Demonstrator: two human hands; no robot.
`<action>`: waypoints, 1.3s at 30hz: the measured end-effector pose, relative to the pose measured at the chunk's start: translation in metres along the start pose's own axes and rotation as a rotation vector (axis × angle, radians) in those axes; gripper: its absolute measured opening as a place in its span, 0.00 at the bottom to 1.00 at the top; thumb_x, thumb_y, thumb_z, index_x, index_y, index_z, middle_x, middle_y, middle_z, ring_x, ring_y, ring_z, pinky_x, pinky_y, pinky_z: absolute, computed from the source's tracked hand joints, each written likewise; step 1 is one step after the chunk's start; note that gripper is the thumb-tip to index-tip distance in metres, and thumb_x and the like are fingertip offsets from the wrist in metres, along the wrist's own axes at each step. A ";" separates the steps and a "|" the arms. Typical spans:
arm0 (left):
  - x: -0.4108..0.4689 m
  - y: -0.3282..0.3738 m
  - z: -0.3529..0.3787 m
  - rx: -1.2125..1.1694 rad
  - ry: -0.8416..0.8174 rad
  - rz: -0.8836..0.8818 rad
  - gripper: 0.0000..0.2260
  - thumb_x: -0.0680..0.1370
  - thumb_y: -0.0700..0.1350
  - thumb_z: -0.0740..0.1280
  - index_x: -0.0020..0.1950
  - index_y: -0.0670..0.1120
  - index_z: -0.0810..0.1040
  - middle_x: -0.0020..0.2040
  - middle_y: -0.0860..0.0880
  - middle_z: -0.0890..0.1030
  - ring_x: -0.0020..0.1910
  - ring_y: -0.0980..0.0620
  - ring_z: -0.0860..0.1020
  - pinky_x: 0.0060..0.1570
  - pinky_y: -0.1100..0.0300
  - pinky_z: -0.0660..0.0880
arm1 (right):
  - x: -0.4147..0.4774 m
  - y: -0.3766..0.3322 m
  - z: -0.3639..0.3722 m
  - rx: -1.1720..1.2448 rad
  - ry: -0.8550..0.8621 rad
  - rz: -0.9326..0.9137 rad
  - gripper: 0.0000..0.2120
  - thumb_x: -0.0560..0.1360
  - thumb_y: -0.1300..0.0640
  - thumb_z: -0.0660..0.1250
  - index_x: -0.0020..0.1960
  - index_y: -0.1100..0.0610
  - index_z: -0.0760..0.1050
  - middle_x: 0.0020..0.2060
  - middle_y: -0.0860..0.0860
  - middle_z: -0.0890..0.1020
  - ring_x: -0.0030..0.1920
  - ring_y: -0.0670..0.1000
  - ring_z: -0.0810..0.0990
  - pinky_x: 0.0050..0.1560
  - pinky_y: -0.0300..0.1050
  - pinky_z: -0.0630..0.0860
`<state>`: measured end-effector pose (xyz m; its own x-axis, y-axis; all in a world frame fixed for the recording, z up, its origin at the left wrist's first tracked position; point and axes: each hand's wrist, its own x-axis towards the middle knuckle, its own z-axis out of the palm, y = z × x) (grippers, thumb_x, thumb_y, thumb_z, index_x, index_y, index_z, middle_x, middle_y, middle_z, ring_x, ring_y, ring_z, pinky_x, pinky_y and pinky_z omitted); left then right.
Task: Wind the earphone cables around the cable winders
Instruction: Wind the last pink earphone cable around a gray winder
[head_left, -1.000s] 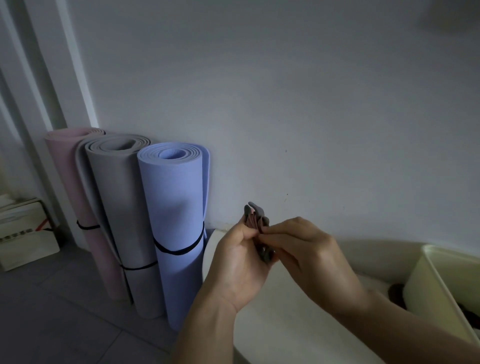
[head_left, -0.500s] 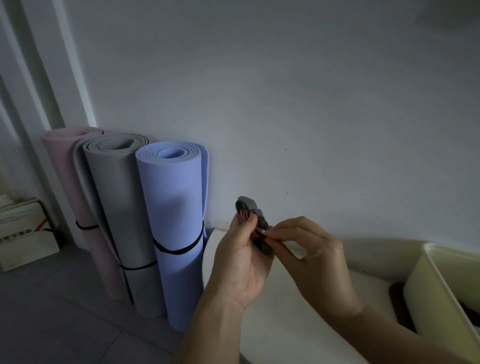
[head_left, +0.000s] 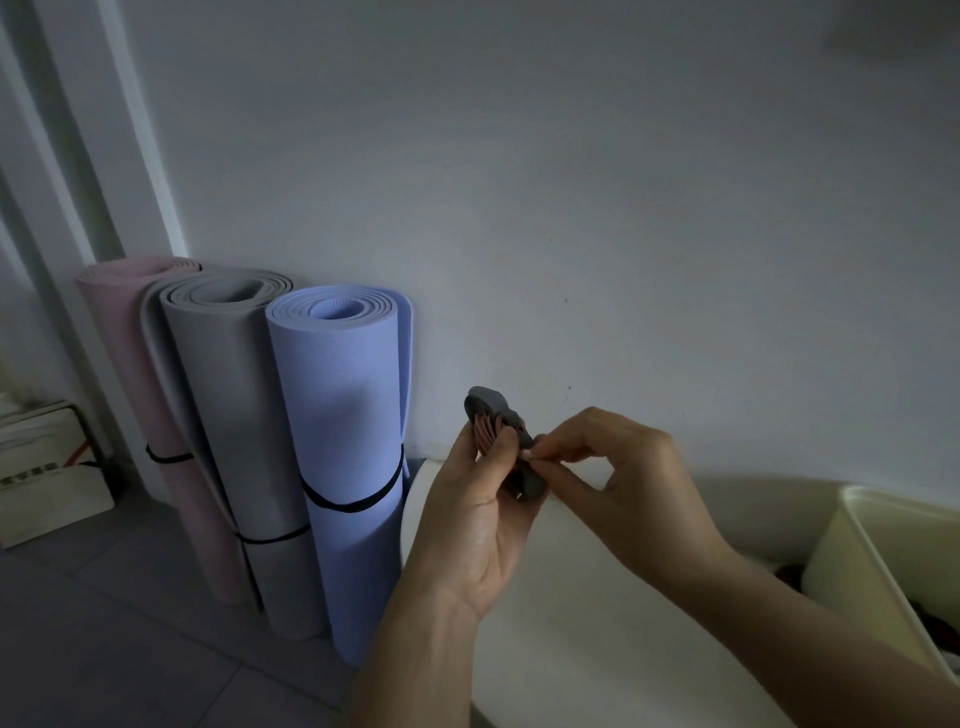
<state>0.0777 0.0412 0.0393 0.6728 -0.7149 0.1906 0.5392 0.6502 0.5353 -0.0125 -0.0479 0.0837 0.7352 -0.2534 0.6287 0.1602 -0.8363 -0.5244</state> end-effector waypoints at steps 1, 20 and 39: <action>0.000 0.000 0.001 0.007 0.009 -0.003 0.09 0.73 0.39 0.69 0.51 0.40 0.74 0.41 0.45 0.76 0.49 0.45 0.74 0.50 0.57 0.78 | 0.000 0.001 0.000 -0.040 -0.014 -0.054 0.06 0.69 0.62 0.74 0.41 0.52 0.81 0.37 0.43 0.82 0.41 0.42 0.79 0.43 0.32 0.74; -0.005 0.004 0.008 0.117 0.080 0.088 0.14 0.68 0.37 0.66 0.52 0.47 0.77 0.42 0.52 0.79 0.50 0.53 0.80 0.55 0.57 0.77 | 0.014 -0.006 -0.002 0.705 -0.183 0.791 0.05 0.70 0.65 0.72 0.36 0.59 0.80 0.29 0.52 0.80 0.30 0.46 0.76 0.35 0.37 0.76; -0.006 0.006 0.014 0.116 0.124 0.121 0.16 0.67 0.33 0.64 0.52 0.45 0.77 0.45 0.48 0.79 0.48 0.50 0.81 0.46 0.59 0.80 | 0.026 -0.004 0.004 1.093 -0.111 1.085 0.08 0.71 0.71 0.67 0.36 0.62 0.77 0.28 0.53 0.78 0.26 0.45 0.77 0.28 0.34 0.76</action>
<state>0.0698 0.0453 0.0528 0.7899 -0.5919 0.1603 0.3940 0.6901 0.6071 0.0080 -0.0496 0.0996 0.8489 -0.4058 -0.3387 -0.1144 0.4845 -0.8673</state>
